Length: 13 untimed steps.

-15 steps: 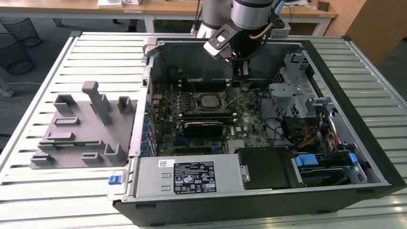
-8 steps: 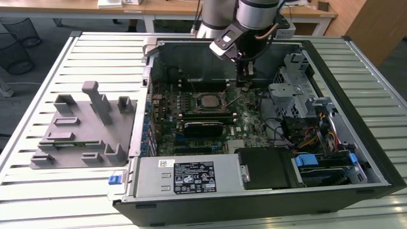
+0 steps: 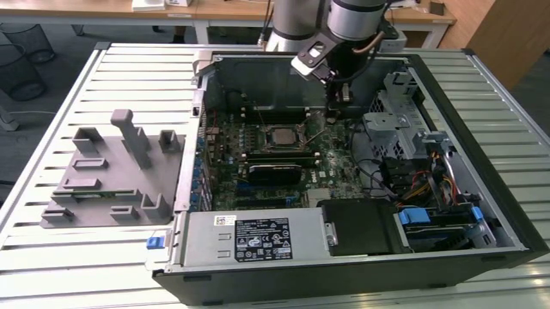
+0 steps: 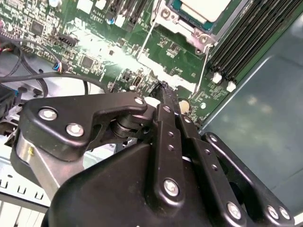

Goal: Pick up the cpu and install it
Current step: 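Close the cpu cover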

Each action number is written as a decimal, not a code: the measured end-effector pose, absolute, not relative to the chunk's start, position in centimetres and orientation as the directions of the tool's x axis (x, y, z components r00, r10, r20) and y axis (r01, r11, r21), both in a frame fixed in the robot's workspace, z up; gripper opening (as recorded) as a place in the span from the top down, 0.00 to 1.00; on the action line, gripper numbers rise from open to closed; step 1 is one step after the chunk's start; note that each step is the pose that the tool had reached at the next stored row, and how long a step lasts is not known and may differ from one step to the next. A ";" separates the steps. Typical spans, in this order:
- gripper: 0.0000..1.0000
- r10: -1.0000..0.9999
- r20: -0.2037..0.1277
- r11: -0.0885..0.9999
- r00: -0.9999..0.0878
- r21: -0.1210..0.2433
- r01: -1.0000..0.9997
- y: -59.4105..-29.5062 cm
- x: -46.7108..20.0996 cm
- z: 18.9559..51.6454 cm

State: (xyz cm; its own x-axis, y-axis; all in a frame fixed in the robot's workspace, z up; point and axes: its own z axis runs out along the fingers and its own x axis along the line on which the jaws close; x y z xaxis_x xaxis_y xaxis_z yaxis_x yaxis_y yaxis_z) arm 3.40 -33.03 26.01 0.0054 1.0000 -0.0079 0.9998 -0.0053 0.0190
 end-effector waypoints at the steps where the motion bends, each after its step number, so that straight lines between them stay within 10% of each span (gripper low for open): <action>1: 0.89 1.000 -0.008 -0.005 0.005 0.019 1.000 -33.0 3.5 26.0; 13: 0.89 1.000 -0.008 -0.005 0.005 0.015 1.000 -32.9 4.0 24.5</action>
State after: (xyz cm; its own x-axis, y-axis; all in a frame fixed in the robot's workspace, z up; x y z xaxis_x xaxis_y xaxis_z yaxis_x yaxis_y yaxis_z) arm 4.03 -32.93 24.52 0.0054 1.0000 -0.0081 0.9999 -0.0053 0.0150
